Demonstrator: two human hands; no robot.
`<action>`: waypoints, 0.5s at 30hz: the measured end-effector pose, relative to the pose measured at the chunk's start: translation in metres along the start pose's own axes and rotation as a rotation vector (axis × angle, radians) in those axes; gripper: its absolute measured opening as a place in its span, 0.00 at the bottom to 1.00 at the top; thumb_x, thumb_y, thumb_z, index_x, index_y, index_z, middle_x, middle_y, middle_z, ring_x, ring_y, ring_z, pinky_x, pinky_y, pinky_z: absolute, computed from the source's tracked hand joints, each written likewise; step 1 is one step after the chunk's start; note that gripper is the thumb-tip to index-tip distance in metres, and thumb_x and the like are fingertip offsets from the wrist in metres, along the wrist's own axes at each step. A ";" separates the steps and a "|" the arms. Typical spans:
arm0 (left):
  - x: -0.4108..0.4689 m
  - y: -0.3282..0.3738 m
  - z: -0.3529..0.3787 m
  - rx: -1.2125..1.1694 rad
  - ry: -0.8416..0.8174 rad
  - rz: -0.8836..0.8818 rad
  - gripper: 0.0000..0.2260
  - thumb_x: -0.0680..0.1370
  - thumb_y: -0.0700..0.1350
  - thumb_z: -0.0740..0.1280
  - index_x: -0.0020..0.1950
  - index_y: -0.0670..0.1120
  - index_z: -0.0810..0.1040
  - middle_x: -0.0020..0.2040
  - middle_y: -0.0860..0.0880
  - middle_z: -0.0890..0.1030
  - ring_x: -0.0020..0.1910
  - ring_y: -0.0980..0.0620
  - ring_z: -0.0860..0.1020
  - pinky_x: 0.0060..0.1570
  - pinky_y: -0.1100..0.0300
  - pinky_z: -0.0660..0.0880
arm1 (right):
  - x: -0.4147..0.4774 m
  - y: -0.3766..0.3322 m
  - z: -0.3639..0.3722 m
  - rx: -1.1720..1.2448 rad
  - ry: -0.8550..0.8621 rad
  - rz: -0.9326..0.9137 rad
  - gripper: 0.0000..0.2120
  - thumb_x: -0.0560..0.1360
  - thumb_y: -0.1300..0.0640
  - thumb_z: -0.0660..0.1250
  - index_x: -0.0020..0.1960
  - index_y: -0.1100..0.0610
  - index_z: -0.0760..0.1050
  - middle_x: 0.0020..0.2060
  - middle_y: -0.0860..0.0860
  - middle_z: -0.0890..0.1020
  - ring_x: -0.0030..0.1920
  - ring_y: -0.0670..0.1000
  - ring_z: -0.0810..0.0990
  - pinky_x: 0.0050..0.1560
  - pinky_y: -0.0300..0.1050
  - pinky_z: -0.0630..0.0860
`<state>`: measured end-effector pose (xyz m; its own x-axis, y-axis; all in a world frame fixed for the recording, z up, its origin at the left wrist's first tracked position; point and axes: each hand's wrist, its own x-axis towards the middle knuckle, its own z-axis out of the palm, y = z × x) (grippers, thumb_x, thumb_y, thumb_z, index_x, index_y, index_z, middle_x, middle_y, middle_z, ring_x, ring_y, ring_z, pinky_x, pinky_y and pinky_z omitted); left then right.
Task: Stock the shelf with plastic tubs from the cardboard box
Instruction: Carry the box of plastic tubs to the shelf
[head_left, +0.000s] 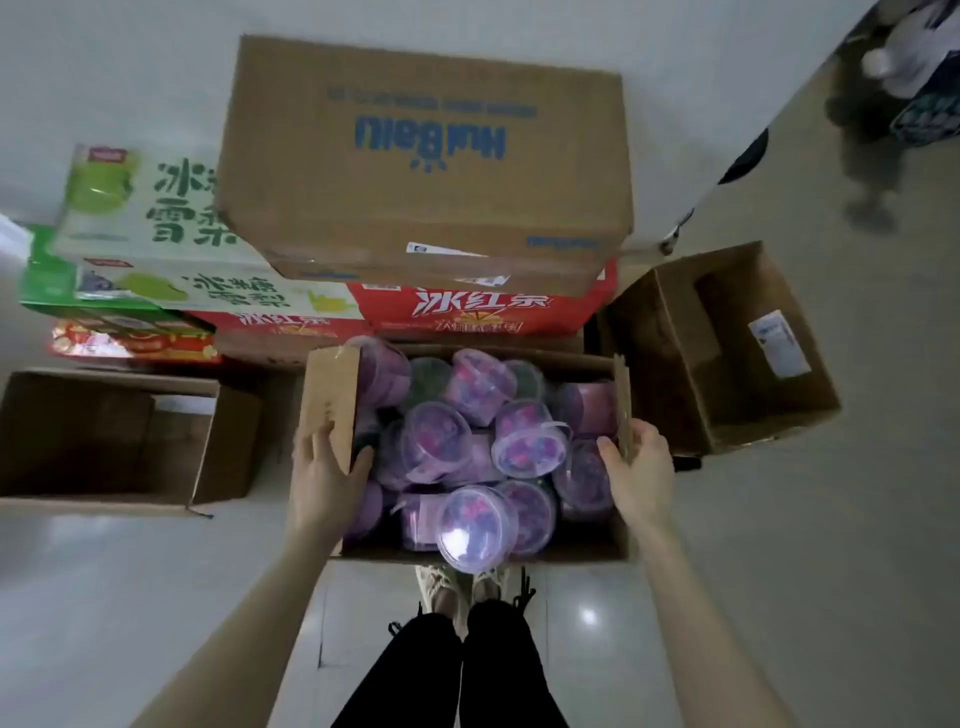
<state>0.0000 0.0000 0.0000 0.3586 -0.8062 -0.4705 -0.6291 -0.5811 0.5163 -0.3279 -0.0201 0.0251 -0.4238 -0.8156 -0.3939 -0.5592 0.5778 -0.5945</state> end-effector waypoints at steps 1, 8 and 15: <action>0.004 -0.002 0.006 0.015 0.000 -0.047 0.29 0.76 0.52 0.66 0.72 0.43 0.60 0.70 0.38 0.63 0.67 0.37 0.65 0.64 0.42 0.66 | 0.006 0.003 0.005 0.029 -0.021 0.052 0.23 0.75 0.55 0.67 0.68 0.60 0.68 0.63 0.57 0.74 0.61 0.57 0.75 0.61 0.48 0.71; 0.018 -0.013 0.040 0.019 -0.013 -0.177 0.25 0.80 0.51 0.59 0.75 0.46 0.58 0.72 0.41 0.64 0.67 0.38 0.66 0.60 0.45 0.66 | 0.021 0.031 0.025 0.119 -0.131 0.215 0.25 0.79 0.48 0.60 0.72 0.56 0.63 0.67 0.55 0.72 0.67 0.56 0.71 0.68 0.55 0.67; 0.021 -0.025 0.045 0.062 0.062 -0.218 0.23 0.80 0.53 0.56 0.74 0.50 0.59 0.72 0.43 0.66 0.66 0.37 0.68 0.62 0.41 0.67 | 0.015 0.046 0.035 0.061 -0.020 0.058 0.22 0.80 0.50 0.57 0.71 0.58 0.65 0.66 0.56 0.72 0.66 0.55 0.71 0.66 0.53 0.69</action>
<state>-0.0084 0.0028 -0.0549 0.5311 -0.6691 -0.5197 -0.5730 -0.7356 0.3614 -0.3354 -0.0072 -0.0327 -0.4394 -0.7816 -0.4427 -0.4895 0.6216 -0.6116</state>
